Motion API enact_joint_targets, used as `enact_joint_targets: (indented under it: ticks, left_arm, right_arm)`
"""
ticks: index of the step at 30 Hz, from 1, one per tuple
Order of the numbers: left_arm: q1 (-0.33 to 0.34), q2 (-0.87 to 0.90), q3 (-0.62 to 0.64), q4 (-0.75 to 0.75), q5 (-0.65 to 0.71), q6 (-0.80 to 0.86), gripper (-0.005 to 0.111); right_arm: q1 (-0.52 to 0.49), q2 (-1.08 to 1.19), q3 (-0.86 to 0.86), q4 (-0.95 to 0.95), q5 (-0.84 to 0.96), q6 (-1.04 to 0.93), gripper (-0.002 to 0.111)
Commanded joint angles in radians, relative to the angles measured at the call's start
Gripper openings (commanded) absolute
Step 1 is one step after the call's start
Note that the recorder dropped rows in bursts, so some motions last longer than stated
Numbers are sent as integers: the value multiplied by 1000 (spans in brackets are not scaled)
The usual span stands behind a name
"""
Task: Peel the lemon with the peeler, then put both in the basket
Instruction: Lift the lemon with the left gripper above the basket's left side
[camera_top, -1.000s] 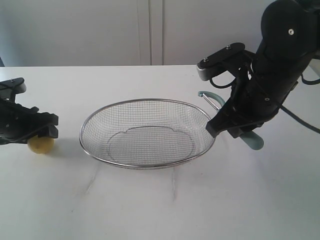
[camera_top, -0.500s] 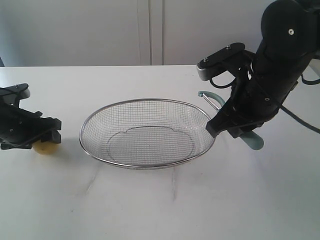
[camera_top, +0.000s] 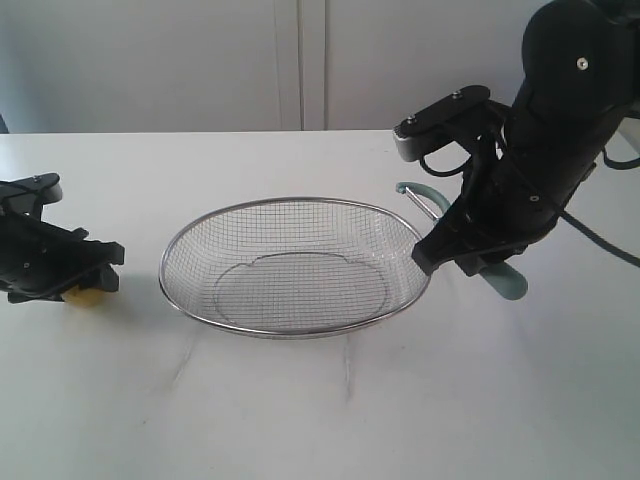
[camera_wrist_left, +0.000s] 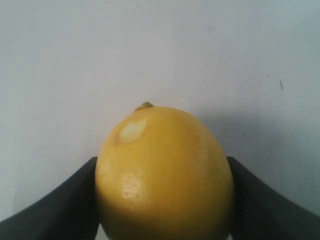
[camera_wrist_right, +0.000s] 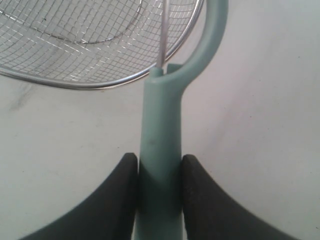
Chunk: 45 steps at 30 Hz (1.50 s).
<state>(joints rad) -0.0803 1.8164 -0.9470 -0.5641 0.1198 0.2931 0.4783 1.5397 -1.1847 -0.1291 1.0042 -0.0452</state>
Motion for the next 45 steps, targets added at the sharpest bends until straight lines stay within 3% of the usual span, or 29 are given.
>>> enact_joint_targets:
  ticks: [1, 5, 11, 18, 24, 28, 45]
  left_arm:
    - [-3, -66, -5, 0, 89, 9, 0]
    - [-3, -222, -41, 19, 211, 62, 0]
    - [-3, -389, -82, -128, 354, 133, 0]
    - [-55, -490, -84, -547, 614, 706, 0]
    - [-151, -490, -84, -609, 675, 1029, 0]
    - [-190, -490, -84, -609, 652, 1076, 0]
    - [-191, -490, -84, -590, 655, 1073, 0]
  right_arm:
    - [-5, -10, 2, 1, -9, -4, 0]
    - [-5, -10, 2, 1, -9, -4, 0]
    - [-5, -10, 2, 1, -9, -4, 0]
    - [-5, -10, 2, 1, -9, -4, 0]
    - [-5, -10, 2, 1, -9, -4, 0]
    - [-5, -10, 2, 1, -9, -4, 0]
    - [-5, -10, 2, 1, -9, -4, 0]
